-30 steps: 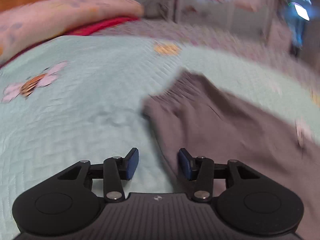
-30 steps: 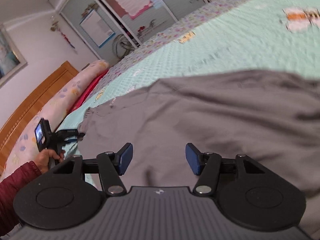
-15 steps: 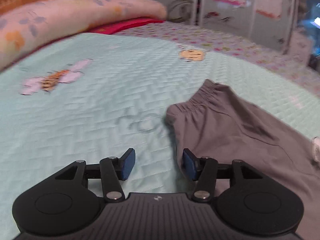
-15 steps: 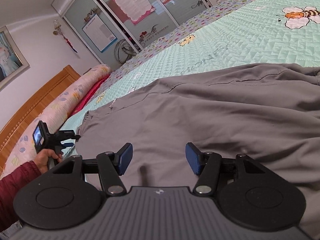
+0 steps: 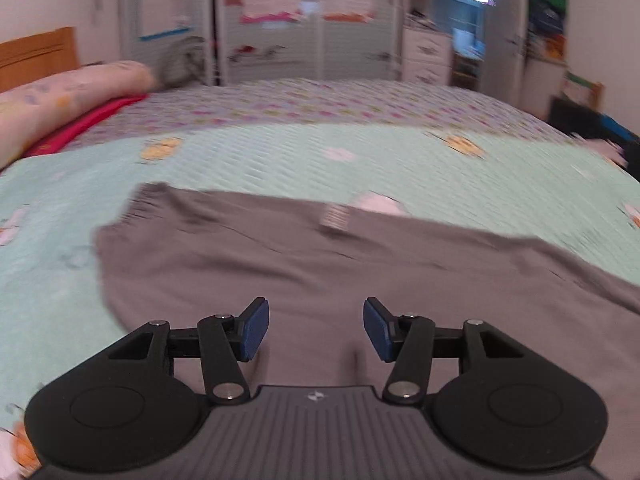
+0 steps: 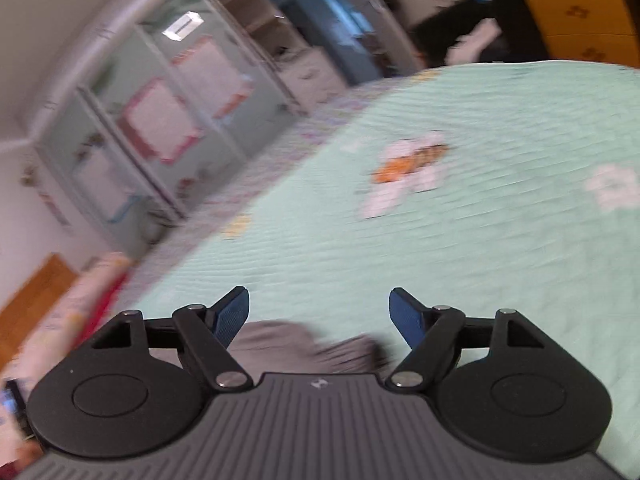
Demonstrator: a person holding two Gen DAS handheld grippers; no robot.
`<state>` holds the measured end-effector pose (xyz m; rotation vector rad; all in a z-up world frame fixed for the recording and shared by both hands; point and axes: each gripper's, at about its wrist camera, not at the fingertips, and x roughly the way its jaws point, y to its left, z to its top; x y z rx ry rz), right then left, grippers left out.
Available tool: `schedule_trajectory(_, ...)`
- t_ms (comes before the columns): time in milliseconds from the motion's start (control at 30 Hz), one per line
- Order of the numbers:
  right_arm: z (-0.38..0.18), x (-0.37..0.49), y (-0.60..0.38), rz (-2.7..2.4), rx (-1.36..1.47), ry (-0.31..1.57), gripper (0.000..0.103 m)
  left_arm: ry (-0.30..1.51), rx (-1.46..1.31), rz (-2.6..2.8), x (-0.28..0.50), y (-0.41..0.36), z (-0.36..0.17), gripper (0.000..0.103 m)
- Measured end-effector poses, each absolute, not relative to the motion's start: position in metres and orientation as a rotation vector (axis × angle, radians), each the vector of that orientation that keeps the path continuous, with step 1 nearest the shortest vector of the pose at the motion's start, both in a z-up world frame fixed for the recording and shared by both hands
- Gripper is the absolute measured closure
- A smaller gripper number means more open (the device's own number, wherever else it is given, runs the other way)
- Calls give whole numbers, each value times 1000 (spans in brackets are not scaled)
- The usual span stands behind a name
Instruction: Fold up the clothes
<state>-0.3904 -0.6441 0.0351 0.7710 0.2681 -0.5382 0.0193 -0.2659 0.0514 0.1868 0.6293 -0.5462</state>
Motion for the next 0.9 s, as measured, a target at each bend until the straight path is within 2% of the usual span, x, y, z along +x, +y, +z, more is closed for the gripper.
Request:
schedule_trajectory(133, 11, -364, -668, -417, 819, 425, 26, 674, 210, -561, 8, -276, 34, 45)
schedule_trajectory(267, 9, -346, -660, -344, 727, 512, 26, 697, 237, -543, 3, -276, 17, 41)
schedule_trajectory(300, 9, -343, -657, -335, 700, 531, 35, 687, 240, -538, 1, -276, 16, 40)
schedule_trajectory(333, 10, -340, -654, -325, 673, 549, 55, 677, 245, -533, 0, -276, 15, 37)
schedule_trajectory(400, 9, -340, -652, -333, 641, 570, 60, 676, 233, -515, -1, -276, 14, 33)
schedule_trajectory(467, 10, -342, -654, -361, 636, 570, 76, 682, 214, -499, 0, -273, 14, 29)
schedule_trajectory(500, 10, -345, -657, -383, 640, 563, 77, 680, 220, -498, 0, -274, 15, 29)
schedule_trajectory(767, 12, -352, -659, -423, 595, 567, 80, 681, 238, -494, -2, -274, 17, 25)
schedule_trajectory(867, 18, -353, -661, -426, 597, 549, 73, 682, 225, -491, -5, -271, 21, 26)
schedule_trajectory(900, 22, -354, -661, -432, 601, 526, 67, 681, 213, -486, -7, -270, 23, 26)
